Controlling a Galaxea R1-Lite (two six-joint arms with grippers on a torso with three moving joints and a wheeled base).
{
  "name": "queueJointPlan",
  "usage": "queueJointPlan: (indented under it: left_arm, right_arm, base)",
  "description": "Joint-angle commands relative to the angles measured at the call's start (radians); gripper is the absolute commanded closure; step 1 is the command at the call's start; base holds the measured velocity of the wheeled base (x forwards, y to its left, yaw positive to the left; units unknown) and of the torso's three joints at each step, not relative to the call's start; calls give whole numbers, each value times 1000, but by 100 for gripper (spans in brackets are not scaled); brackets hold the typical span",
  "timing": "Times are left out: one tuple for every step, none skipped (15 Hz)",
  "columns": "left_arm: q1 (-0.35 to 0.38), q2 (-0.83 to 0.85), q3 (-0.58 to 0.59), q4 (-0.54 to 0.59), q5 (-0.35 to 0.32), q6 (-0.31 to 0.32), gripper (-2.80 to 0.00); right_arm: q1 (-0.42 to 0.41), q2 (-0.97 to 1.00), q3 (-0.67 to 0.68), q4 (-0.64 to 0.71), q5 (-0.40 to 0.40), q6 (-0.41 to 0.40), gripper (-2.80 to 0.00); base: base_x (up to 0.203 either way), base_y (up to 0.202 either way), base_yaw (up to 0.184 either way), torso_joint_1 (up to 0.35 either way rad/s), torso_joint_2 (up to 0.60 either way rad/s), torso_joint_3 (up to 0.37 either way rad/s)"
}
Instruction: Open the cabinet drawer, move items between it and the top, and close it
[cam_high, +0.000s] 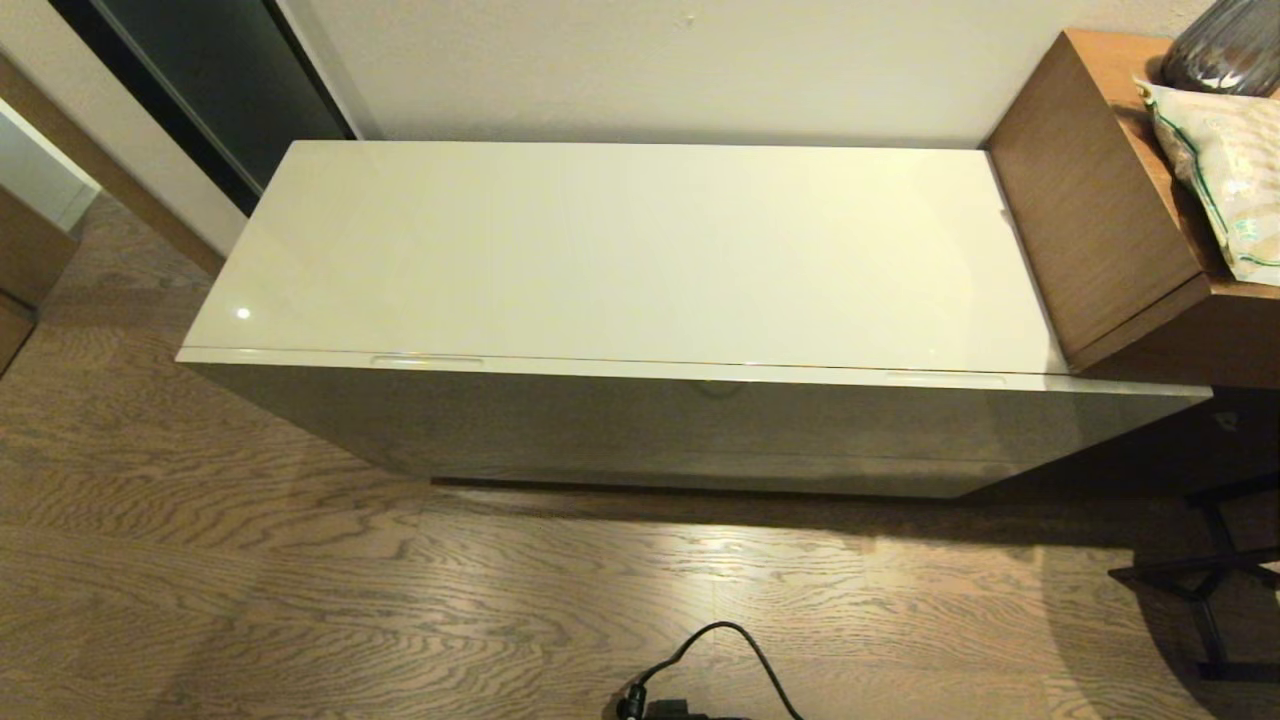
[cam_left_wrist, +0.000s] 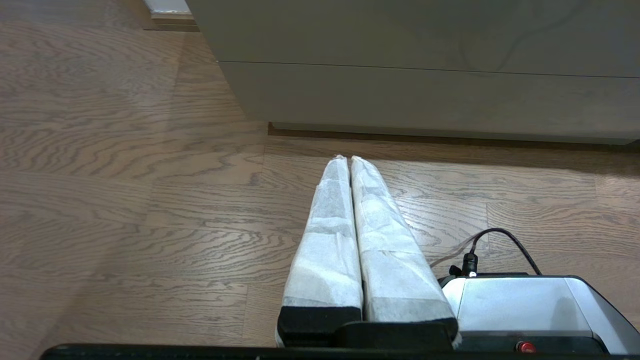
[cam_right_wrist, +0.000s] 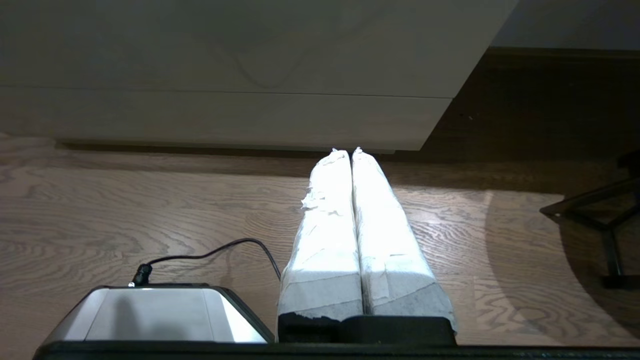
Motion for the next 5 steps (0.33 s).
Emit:
queueJointPlan:
  left_arm:
    - [0,0,0,0,1,0,0]
    - [0,0,0,0,1,0,0]
    - [0,0,0,0,1,0,0]
    - [1,0,0,0,1,0,0]
    - [0,0,0,2,1,0,0]
  right_arm:
    - [0,0,-1,0,0,2,0]
    - [1,0,0,0,2,8,0]
    - [-1,0,0,0,1,8,0]
    - [0,0,0,0,1,8,0]
    - [1,0,0,0,0,8,0]
  base:
    - [0,0,0,0,0,0]
    - [0,0,0,0,0,0]
    - [0,0,0,0,0,0]
    - [0,0,0,0,0,0]
    - [0,0,0,0,0,0]
